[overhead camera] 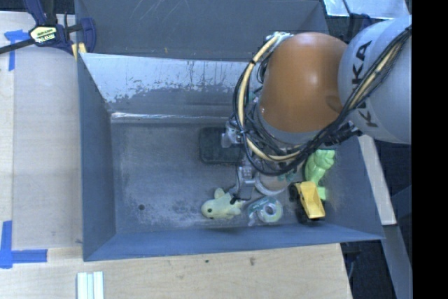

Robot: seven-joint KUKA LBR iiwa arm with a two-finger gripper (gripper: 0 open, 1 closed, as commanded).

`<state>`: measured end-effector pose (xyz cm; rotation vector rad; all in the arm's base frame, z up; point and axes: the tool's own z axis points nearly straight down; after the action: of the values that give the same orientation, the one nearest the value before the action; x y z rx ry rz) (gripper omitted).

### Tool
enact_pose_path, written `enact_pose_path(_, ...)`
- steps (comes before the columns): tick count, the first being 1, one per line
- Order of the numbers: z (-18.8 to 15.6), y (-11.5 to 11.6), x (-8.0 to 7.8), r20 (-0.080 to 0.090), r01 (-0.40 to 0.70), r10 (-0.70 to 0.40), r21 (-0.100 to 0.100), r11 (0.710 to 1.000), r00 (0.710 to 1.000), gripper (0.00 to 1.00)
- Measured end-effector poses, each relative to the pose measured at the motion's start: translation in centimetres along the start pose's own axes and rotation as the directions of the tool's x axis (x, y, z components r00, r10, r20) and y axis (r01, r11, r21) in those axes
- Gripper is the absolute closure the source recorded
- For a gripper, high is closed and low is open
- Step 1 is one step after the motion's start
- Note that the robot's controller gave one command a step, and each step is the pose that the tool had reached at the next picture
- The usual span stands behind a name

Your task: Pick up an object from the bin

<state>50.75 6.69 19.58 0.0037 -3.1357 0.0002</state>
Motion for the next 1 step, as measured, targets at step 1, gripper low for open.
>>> enact_pose_path(1,-0.46,-0.03,-0.16,0.009,-0.002,0.002,-0.001,1.0,1.0,0.0)
